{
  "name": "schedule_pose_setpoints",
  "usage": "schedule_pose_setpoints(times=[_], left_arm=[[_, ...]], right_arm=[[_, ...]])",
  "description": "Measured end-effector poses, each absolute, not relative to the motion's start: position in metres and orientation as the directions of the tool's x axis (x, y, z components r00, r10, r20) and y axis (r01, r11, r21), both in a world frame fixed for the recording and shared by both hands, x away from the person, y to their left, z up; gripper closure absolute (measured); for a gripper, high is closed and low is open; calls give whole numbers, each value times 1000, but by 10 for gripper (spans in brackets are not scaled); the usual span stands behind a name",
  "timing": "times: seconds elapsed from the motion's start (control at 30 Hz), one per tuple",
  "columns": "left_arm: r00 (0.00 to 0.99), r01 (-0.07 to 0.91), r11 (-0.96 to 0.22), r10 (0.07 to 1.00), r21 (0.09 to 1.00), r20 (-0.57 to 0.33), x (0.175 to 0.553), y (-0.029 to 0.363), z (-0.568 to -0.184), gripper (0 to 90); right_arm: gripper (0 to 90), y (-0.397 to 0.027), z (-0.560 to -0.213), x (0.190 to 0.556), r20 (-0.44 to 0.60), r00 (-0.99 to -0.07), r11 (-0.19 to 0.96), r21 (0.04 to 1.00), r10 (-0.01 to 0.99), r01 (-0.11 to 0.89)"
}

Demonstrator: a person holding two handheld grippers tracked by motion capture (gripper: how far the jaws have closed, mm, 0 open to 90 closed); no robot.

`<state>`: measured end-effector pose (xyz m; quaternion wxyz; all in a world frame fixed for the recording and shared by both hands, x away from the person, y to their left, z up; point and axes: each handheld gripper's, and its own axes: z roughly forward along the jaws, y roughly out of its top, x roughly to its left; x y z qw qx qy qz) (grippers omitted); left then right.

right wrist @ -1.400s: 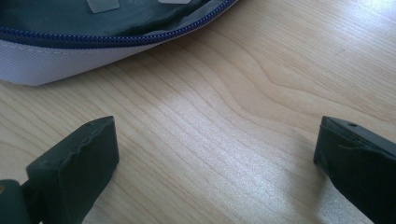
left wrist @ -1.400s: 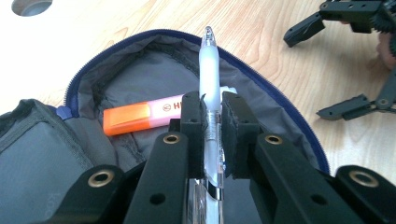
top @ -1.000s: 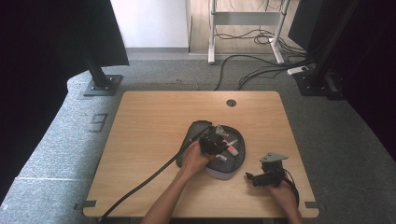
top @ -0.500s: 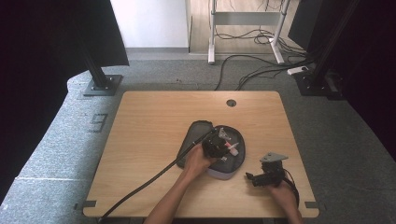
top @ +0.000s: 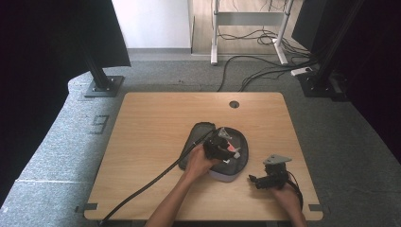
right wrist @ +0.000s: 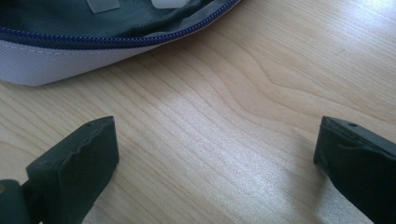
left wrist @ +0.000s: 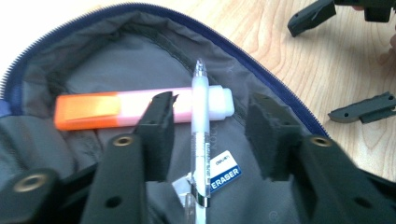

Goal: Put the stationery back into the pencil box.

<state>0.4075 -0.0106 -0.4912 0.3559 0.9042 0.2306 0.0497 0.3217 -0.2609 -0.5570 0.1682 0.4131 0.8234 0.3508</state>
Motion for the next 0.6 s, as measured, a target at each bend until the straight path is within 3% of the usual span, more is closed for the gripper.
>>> schedule_pose_setpoints(times=[0.33,0.6], left_arm=[[902,344,-647,430,681,-47,398,-4,-475,211],[914,318,-658,405,683,-35,390,2,-468,141]], right_arm=[[0,-261,-557,322,11,-603,414,717,798,561],[0,-261,-557,322,12,-603,414,716,798,562]])
